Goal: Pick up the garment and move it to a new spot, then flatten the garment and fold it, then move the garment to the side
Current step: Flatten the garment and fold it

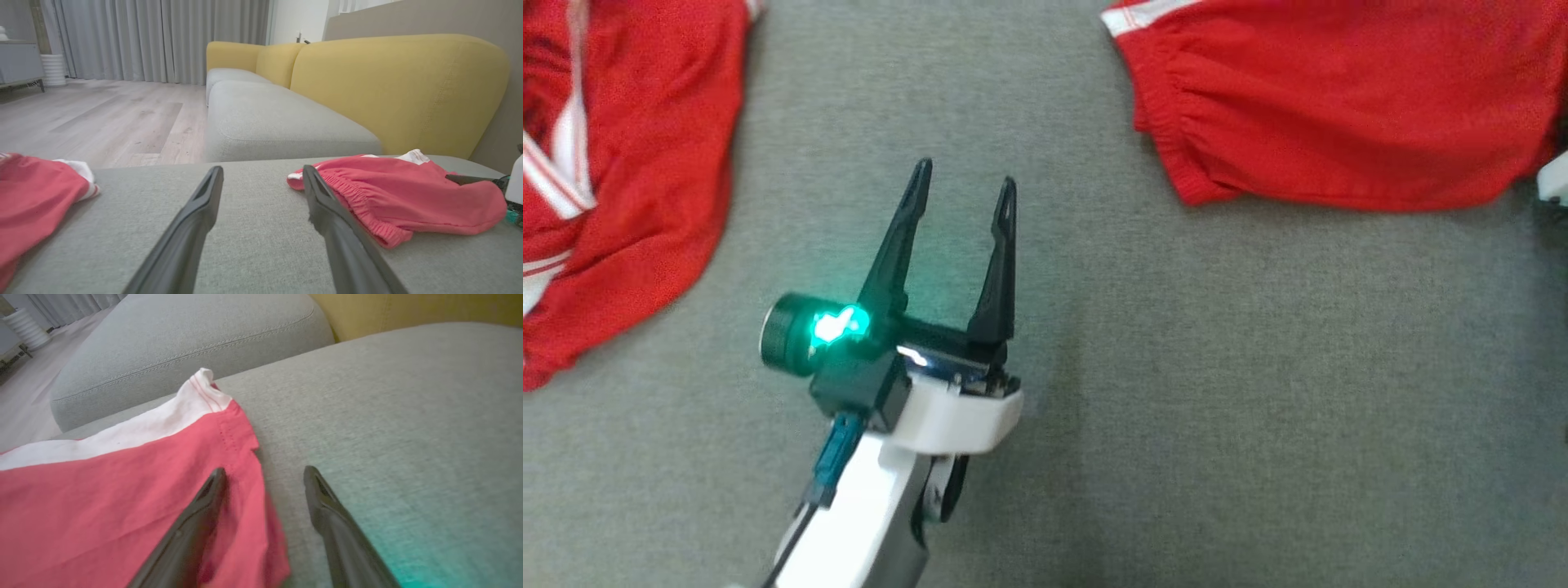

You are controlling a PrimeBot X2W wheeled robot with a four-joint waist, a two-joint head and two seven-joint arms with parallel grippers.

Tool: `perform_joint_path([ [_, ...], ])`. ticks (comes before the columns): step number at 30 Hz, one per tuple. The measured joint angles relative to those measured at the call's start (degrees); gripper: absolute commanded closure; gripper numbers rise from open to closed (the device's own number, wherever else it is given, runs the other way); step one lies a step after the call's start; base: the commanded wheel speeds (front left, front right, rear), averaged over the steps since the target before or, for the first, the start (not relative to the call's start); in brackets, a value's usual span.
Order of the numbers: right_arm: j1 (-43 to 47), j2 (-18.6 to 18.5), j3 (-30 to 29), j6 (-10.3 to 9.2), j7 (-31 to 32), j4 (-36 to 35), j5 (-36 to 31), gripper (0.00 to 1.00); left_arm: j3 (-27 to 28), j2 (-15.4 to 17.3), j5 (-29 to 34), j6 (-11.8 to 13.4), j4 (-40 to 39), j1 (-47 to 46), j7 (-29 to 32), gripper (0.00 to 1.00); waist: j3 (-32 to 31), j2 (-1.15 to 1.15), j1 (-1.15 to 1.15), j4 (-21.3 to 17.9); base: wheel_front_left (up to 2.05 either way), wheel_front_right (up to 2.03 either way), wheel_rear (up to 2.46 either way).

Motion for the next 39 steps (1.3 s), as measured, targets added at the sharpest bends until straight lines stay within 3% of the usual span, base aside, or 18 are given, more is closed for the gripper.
perform_joint_path([
  [1, 0.1, -0.1, 0.8, 0.0, 1.2, -0.3, 1.4, 0.49, 0.3, -0.2, 0.4, 0.0, -0.6, 0.9, 0.0, 0.0, -0.4, 0.0, 0.0, 0.3, 0.0, 0.0, 0.0],
  [2, 0.6, -0.1, 2.9, 0.0, 3.4, -1.5, 3.8, 0.6, 1.1, -0.6, 0.7, -0.3, -1.6, 2.4, 0.0, 0.0, -1.4, 0.0, 0.0, 0.6, 0.0, 0.0, 0.0],
  [4, 1.9, 0.1, 5.0, 0.0, 4.4, -2.9, 5.8, 1.0, 1.7, -0.8, 0.7, -0.5, -2.2, 3.4, 0.0, 0.0, -2.3, 0.0, 0.0, 0.5, 0.0, 0.0, 0.0],
  [11, 5.1, -0.8, 7.5, 0.01, 1.3, -2.0, 8.4, 1.0, 3.6, -0.9, 4.0, -1.5, -2.2, 4.7, 0.0, 0.0, -4.9, 0.0, 0.01, -1.4, 0.0, 0.0, 0.0],
  [20, 5.6, -7.7, 10.7, 0.01, -5.2, -1.2, 5.1, 1.0, 6.9, -0.9, 5.3, -2.5, -2.3, 6.6, 0.0, 0.0, -7.2, 0.0, 0.01, -3.8, 0.0, 0.0, 0.0],
  [31, 4.3, -3.2, 16.7, 0.01, -6.4, -18.1, 3.7, 1.0, 7.6, -1.0, 4.1, -2.9, -2.3, 8.4, 0.0, 0.0, -9.2, 0.0, 0.01, -1.8, 0.0, 0.0, 0.0],
  [32, 4.6, -2.5, 17.5, 0.01, -6.4, -19.2, 3.1, 0.98, 7.6, -1.0, 3.7, -2.9, -2.3, 8.7, 0.0, 0.0, -9.4, 0.0, 0.01, -1.5, 0.0, 0.0, 0.0],
  [34, 5.8, -0.7, 19.4, 0.01, -6.4, -20.1, 1.7, 0.67, 7.4, -1.0, 3.2, -2.7, -2.2, 9.1, 0.0, 0.0, -9.8, 0.0, 0.01, -0.7, 0.0, 0.0, 0.0],
  [35, 6.6, 0.4, 20.3, 0.01, -6.4, -20.4, 1.4, 0.46, 7.3, -1.1, 3.0, -2.4, -2.3, 9.3, 0.0, 0.0, -10.0, 0.0, 0.01, -0.3, 0.0, 0.0, 0.0],
  [36, 7.7, 1.8, 21.2, 0.01, -6.3, -20.8, 1.3, 0.0, 7.2, -1.1, 3.0, -2.4, -2.2, 9.4, 0.0, 0.0, -10.2, 0.0, 0.01, 0.1, 0.0, 0.0, 0.0],
  [39, 11.1, 5.8, 23.9, 0.01, -6.1, -21.3, 0.8, 0.0, 6.9, -1.1, 2.5, -1.8, -2.3, 9.4, 0.0, 0.0, -10.9, 0.0, 0.01, 0.8, 0.0, 0.0, 0.0],
])
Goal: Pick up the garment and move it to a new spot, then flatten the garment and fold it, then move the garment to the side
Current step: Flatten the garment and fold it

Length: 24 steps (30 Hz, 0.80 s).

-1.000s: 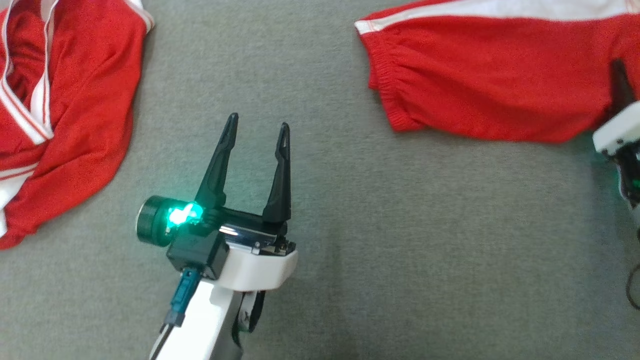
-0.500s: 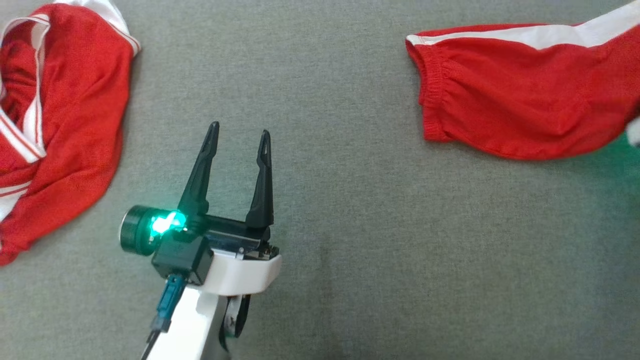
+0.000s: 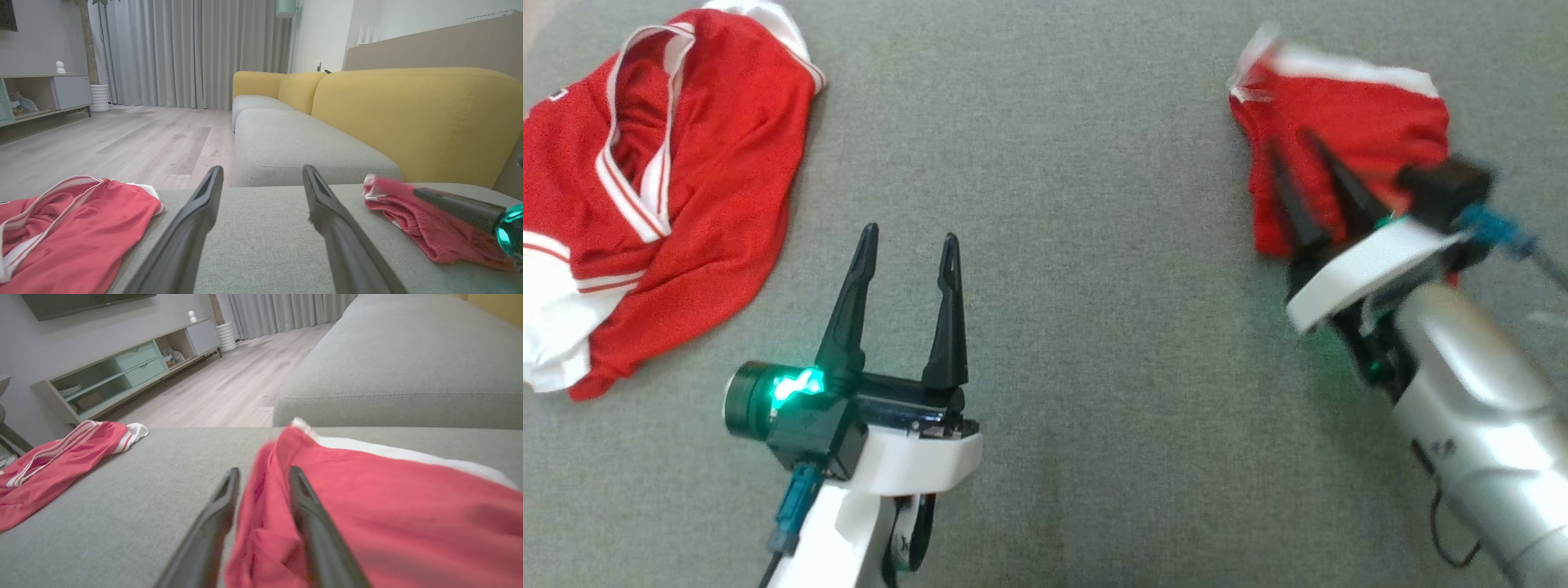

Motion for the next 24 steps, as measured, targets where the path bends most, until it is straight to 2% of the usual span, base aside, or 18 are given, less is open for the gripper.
perform_joint_path([
  [3, 2.4, 0.8, -2.3, 0.0, -0.1, -0.7, -2.3, 0.0, 0.1, 0.0, -0.3, 0.6, -0.1, 0.8, 0.0, 0.0, -1.0, 0.0, 0.0, 0.1, 0.0, 0.0, 0.0],
  [8, 7.9, 0.0, -15.3, 0.0, -0.3, -11.4, -9.7, 0.0, 1.6, 0.0, -1.5, 1.4, -0.7, 3.9, 0.0, 0.0, -3.4, 0.0, 0.0, -1.0, 0.0, 0.0, 0.0],
  [11, 16.7, 1.4, -22.1, 0.0, -0.5, -17.8, -13.8, 0.0, 3.2, 0.0, -2.1, 1.6, -0.7, 6.3, 0.0, 0.0, -5.6, 0.0, 0.0, -1.8, 0.0, 0.0, 0.0],
  [15, 29.2, 5.6, -28.7, 0.0, -0.5, -24.2, -19.2, 0.0, 5.7, 0.0, -4.0, 1.9, -0.7, 10.2, 0.0, 0.0, -9.0, 0.0, 0.0, -3.1, 0.0, 0.0, 0.0],
  [20, 39.2, 8.6, -30.5, 0.0, -0.5, -26.4, -26.4, 0.0, 8.1, 0.0, -3.8, 1.4, 1.3, 16.7, 0.0, 0.0, -14.5, 0.0, -0.02, -4.3, 0.0, 0.0, 0.0],
  [24, 41.9, 10.3, -30.9, 0.0, -0.5, -26.9, -28.4, 0.0, 9.0, 0.1, -3.3, 1.0, 3.3, 19.7, 0.0, 0.0, -17.0, 0.0, -0.02, -5.8, 0.0, 0.0, 0.0],
])
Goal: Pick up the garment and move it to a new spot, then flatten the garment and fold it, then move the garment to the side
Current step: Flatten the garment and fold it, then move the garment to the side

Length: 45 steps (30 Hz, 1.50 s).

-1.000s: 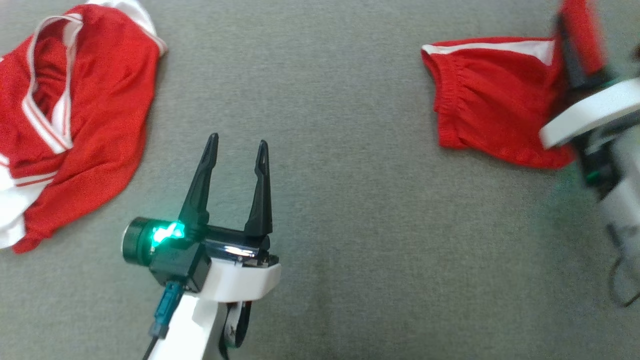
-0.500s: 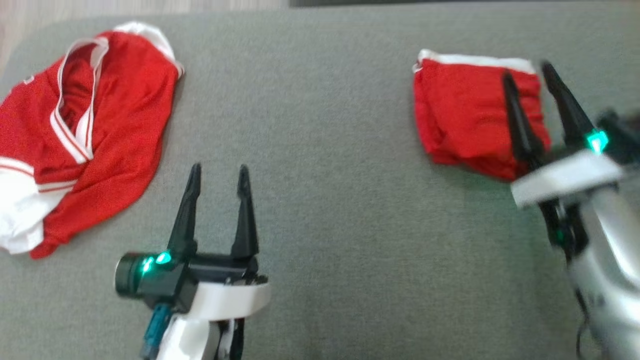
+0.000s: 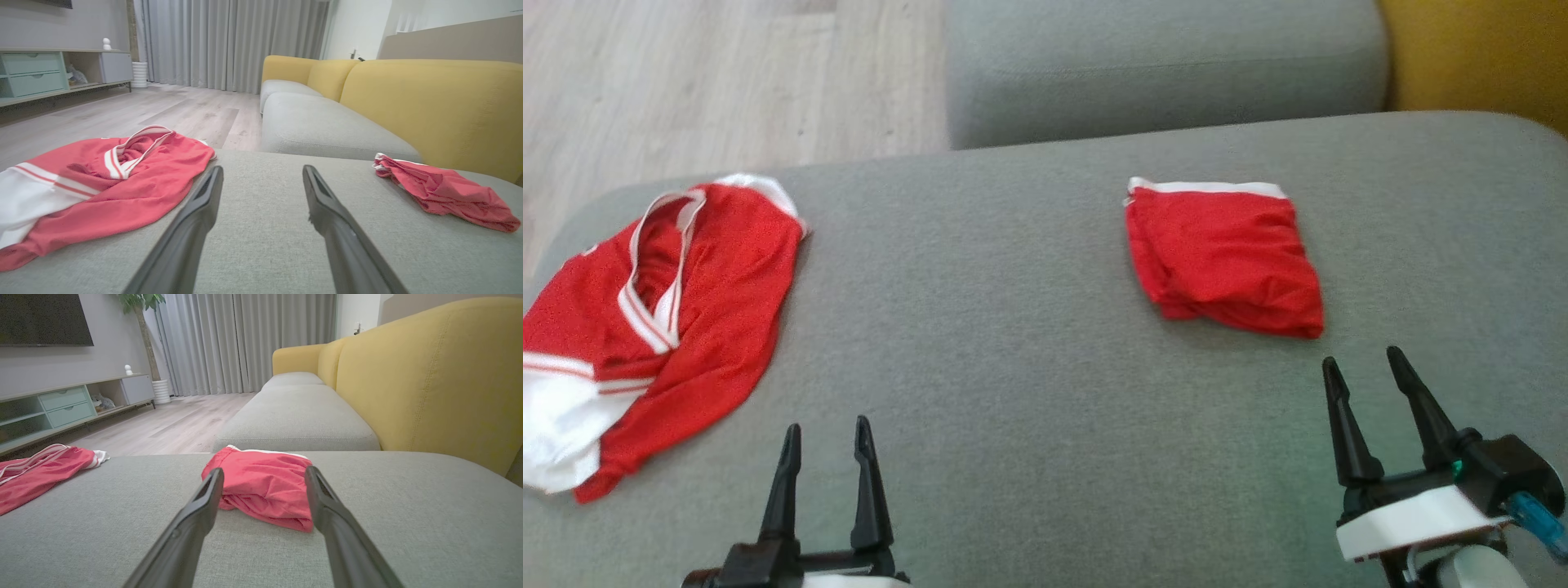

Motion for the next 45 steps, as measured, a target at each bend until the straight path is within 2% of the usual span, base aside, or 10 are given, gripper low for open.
perform_joint_path([
  [7, -0.1, 0.1, 0.1, 0.0, 0.0, -0.4, -0.9, 0.0, 0.1, 0.0, 0.7, -0.6, 1.0, -0.3, 0.0, 0.0, -0.3, 0.0, 0.02, -1.1, 0.0, 0.0, 0.0],
  [34, 0.2, 1.2, -0.4, 0.0, 0.0, 1.0, -1.2, 0.0, 1.2, 0.0, 2.2, -1.6, 2.3, 0.0, 0.0, 0.0, -1.7, 0.0, 0.02, 0.1, 0.0, 0.0, 0.0],
  [42, -0.7, 1.7, -1.4, 0.0, 0.0, 8.4, 2.3, 0.0, 0.9, 0.0, 2.6, -2.1, 2.0, 0.0, 0.0, 0.0, 0.3, 0.0, 0.02, 0.4, 0.0, 0.0, 0.0],
  [45, -5.7, 1.4, -1.4, 0.0, 0.0, 12.7, 5.2, 0.0, -0.2, 0.0, 3.3, -2.1, 1.2, -0.9, 0.0, 0.0, 2.7, 0.0, 0.02, 0.5, 0.0, 0.0, 0.0],
])
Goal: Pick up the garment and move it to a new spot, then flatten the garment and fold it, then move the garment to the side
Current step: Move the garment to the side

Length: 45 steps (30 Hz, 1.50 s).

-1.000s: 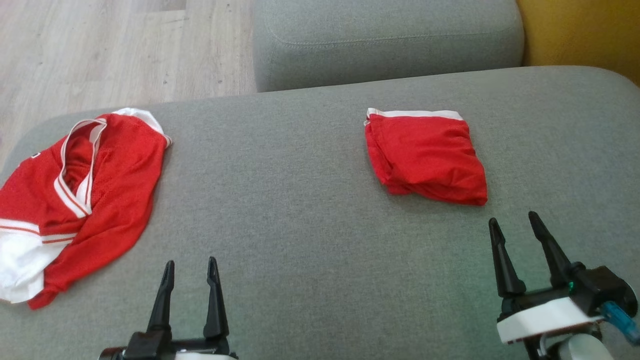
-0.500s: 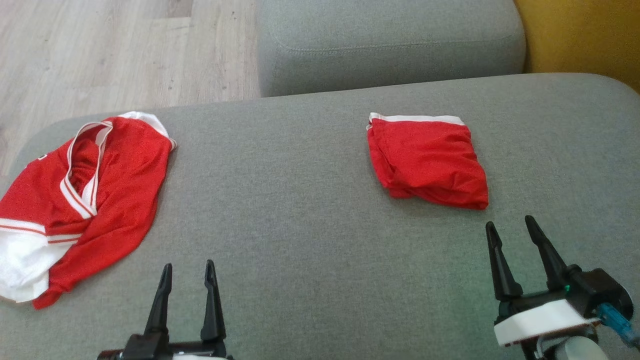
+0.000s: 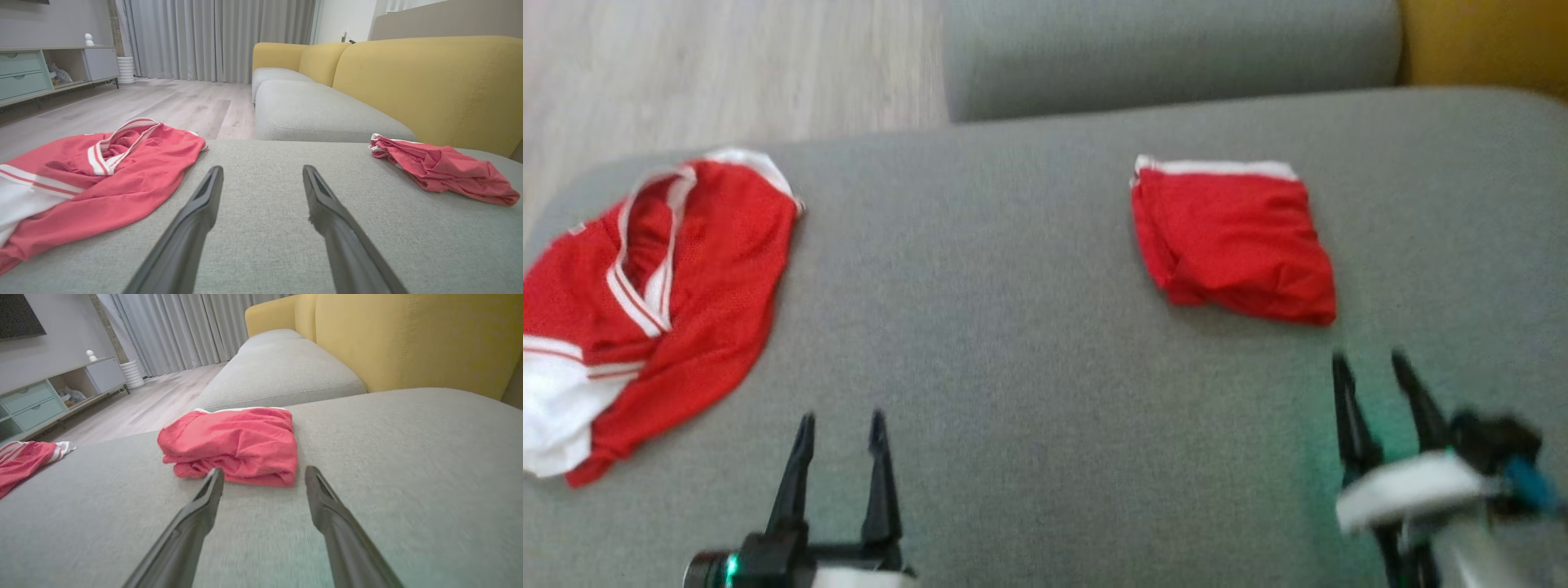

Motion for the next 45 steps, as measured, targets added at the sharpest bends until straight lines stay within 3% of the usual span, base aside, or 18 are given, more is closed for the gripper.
perform_joint_path([
  [3, -9.2, -1.8, 1.0, 0.0, 0.3, 5.3, 3.2, 0.0, -1.6, 0.0, 0.0, 0.0, -1.0, -3.0, 0.0, 0.0, 2.9, 0.0, 0.02, 0.2, 0.0, 0.0, 0.0],
  [9, -26.0, -8.2, 3.1, 0.0, 7.3, 15.2, 7.5, 0.0, -4.1, 0.0, 0.1, 0.5, -2.6, -8.1, 0.0, 0.0, 8.0, 0.0, 0.03, 1.3, 0.0, 0.0, 0.0],
  [13, -31.6, -10.8, 5.6, 0.0, 11.4, 22.0, 9.8, 0.0, -5.6, 0.0, -0.8, 0.6, -3.3, -10.2, 0.0, 0.0, 10.7, 0.0, 0.02, 2.8, 0.0, 0.0, 0.0],
  [18, -34.6, -11.1, 10.6, 0.0, 15.9, 27.8, 13.4, 0.0, -6.6, -0.1, -0.8, 1.1, -3.5, -11.6, 0.0, 0.0, 13.3, 0.0, 0.02, 4.6, 0.0, 0.0, 0.0],
  [19, -34.6, -11.0, 11.8, 0.0, 16.3, 28.0, 14.5, 0.06, -6.8, -0.1, -0.9, 1.2, -3.5, -11.7, 0.0, 0.0, 13.7, 0.0, 0.01, 4.8, 0.0, 0.0, 0.0],
  [21, -35.0, -11.3, 13.3, 0.0, 16.0, 27.5, 16.6, 1.0, -6.9, -0.1, -1.3, 1.8, -3.6, -12.0, 0.0, 0.0, 14.6, 0.0, 0.0, 5.0, 0.0, 0.0, 0.0],
  [26, -36.8, -13.0, 16.7, 0.0, 14.3, 26.9, 18.0, 1.0, -6.9, -0.1, -1.3, 2.1, -3.8, -12.2, 0.0, 0.0, 15.9, 0.0, 0.0, 3.9, 0.0, 0.0, 0.0],
  [29, -37.0, -16.1, 19.3, 0.02, 13.6, 25.5, 18.3, 1.0, -6.8, -0.1, -1.2, 2.0, -4.2, -13.3, 0.0, 0.0, 17.3, 0.0, 0.0, 2.5, 0.0, 0.0, 0.0],
  [39, -40.8, -36.7, 20.1, 0.02, 13.5, 24.3, 18.2, 1.0, -8.4, -0.1, 0.8, 0.4, -5.1, -23.0, 0.0, 0.0, 27.0, 0.0, 0.01, -1.4, 0.0, 0.0, 0.0],
  [45, -46.8, -44.9, 15.2, 0.02, 8.3, 28.6, 11.6, 1.0, -10.2, -0.2, 1.2, 0.0, -5.1, -29.1, 0.0, 0.0, 33.9, 0.0, 0.02, -1.8, 0.0, 0.0, 0.0],
])
